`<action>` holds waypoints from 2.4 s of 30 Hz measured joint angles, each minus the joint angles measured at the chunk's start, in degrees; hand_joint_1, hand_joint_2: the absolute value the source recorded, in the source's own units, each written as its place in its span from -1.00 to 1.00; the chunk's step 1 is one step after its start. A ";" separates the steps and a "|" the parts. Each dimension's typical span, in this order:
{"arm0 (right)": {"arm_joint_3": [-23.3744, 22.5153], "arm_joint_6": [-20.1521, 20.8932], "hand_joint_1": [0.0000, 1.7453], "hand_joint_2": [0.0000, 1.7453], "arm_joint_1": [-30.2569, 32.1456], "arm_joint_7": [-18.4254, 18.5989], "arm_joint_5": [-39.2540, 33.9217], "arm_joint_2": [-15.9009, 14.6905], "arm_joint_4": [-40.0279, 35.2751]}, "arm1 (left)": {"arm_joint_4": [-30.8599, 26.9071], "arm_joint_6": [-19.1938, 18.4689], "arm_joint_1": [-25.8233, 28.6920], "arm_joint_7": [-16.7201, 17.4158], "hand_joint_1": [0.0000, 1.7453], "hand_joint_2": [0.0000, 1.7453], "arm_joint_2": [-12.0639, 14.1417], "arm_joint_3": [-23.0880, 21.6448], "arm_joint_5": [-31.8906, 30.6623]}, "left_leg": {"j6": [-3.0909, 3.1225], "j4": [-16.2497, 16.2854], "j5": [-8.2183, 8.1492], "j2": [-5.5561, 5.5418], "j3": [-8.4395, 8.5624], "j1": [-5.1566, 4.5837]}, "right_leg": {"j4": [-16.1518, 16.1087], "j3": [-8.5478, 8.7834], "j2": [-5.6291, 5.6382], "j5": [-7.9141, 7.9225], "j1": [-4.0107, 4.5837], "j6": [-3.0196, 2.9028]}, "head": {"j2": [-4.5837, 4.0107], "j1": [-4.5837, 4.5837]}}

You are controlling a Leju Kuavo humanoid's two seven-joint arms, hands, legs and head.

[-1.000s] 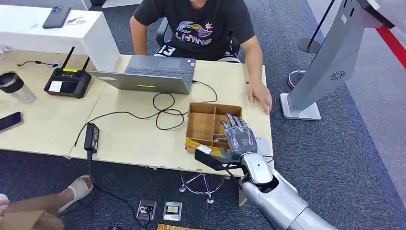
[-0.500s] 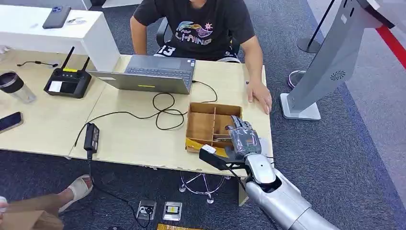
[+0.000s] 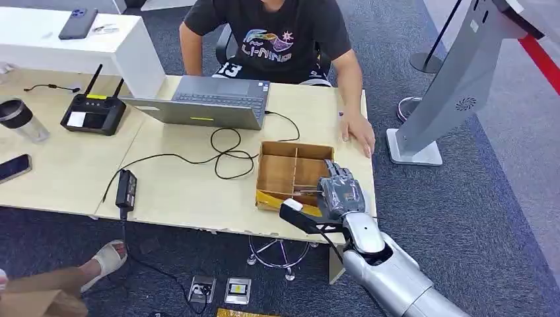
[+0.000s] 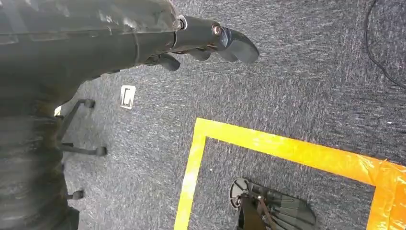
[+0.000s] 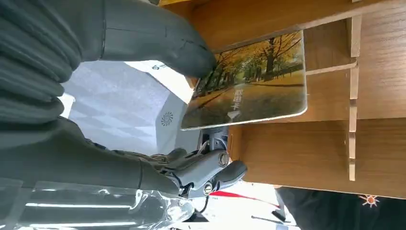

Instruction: Pass the card to the sensor for recognition and then transmit it.

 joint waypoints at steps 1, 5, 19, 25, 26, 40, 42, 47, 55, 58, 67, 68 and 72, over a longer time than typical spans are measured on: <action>0.00 0.00 0.38 1.00 0.00 -0.02 0.00 0.00 0.00 | 0.00 0.00 0.00 0.00 -1.00 1.00 0.00 0.00 0.00 | 0.00 0.00 0.00 0.00 0.00 0.00 | 0.00 0.00 0.00 0.00 0.00 0.00 | 0.00 0.02; 0.00 -0.15 0.34 1.00 0.00 -0.15 0.07 0.00 0.00 | 0.00 -0.02 0.00 0.00 -1.00 1.00 0.00 0.00 0.00 | 0.00 0.00 0.00 0.00 0.00 0.00 | 0.00 0.00 0.00 0.00 0.00 0.00 | 0.00 0.02; -0.07 -0.35 0.84 1.00 0.00 -0.02 0.15 -0.13 0.00 | 0.00 -0.44 0.00 -0.90 -1.00 1.00 0.00 -0.18 -0.44 | 0.00 0.00 0.00 0.00 0.00 0.00 | 0.00 0.00 0.00 0.00 0.00 0.00 | 0.00 0.00; -0.22 -0.28 0.94 1.00 0.07 0.09 0.55 -0.15 0.00 | 0.00 -0.68 0.00 -0.90 -1.00 1.00 0.00 -0.33 -0.50 | 0.00 0.00 0.00 0.00 0.00 0.00 | 0.00 0.00 0.00 0.00 0.00 0.00 | 0.00 0.00; -0.37 -0.26 1.00 1.00 0.10 0.09 0.68 -0.15 0.00 | 0.00 -0.70 0.00 -0.90 -1.00 1.00 0.00 -0.33 -0.50 | 0.00 0.00 0.00 0.00 0.00 0.00 | 0.00 0.00 0.00 0.00 0.00 0.00 | 0.00 0.00; -0.61 -0.11 1.00 1.00 0.11 -0.33 1.77 -0.09 -0.11 | 0.00 -0.61 0.00 -0.72 -1.00 1.00 0.00 -0.37 -0.48 | 0.00 0.00 0.00 0.00 0.00 0.00 | 0.00 0.01 0.00 0.00 0.00 0.00 | 0.00 0.00; -0.66 -0.18 1.00 1.00 0.11 -0.46 1.97 0.00 -0.33 | 0.00 -0.59 0.00 -0.70 -1.00 1.00 0.00 -0.37 -0.50 | 0.00 0.00 0.00 0.00 0.00 0.00 | 0.00 0.00 0.00 0.00 0.00 0.00 | 0.00 0.02; -1.05 -0.15 1.00 1.00 0.10 -0.50 2.47 0.00 -2.14 | 0.00 -0.57 0.00 -0.70 -1.00 1.00 0.00 -0.37 -0.50 | 0.00 0.00 0.00 0.00 0.00 0.00 | 0.00 0.01 0.00 0.00 0.00 0.00 | 0.00 0.00; -2.69 2.40 1.00 1.00 0.08 0.70 4.79 -0.39 -10.67 | 0.00 -0.37 0.01 -0.68 -1.00 1.00 0.00 -0.87 -0.48 | 0.00 0.01 0.00 0.00 0.01 0.00 | 0.00 0.00 0.00 0.00 0.00 0.00 | 0.00 0.00; -3.45 3.46 1.00 1.00 0.04 1.25 5.57 -0.81 -14.63 | 0.00 -0.39 0.01 -0.68 -1.00 1.00 0.00 -0.98 -0.50 | 0.00 0.01 0.00 0.01 0.01 0.00 | 0.00 0.00 0.01 0.00 0.00 0.00 | 0.00 0.00; -4.37 4.00 1.00 1.00 -1.19 1.77 6.84 -1.77 -28.13 | 0.00 -0.39 0.04 -0.68 -1.00 1.00 0.00 -1.40 -0.63 | 0.00 0.00 0.01 0.02 0.00 0.00 | 0.00 0.01 0.02 0.01 0.00 0.00 | 0.00 0.00; -4.39 3.52 1.00 1.00 -1.81 1.75 6.75 -1.75 -28.99 | 0.00 -0.39 0.05 -0.68 -1.00 1.00 0.00 -1.40 -0.70 | 0.00 0.00 0.01 0.01 -0.01 0.00 | 0.01 0.02 0.01 0.01 0.00 0.00 | 0.00 0.02; -4.39 0.67 1.00 1.00 -5.54 1.68 6.27 -0.73 -29.79 | 0.00 -0.44 0.01 -1.46 -1.00 1.00 0.00 -1.42 -1.18 | 0.00 -0.01 0.02 0.02 -0.02 0.00 | 0.03 0.02 0.02 0.01 0.00 0.00 | 0.00 0.02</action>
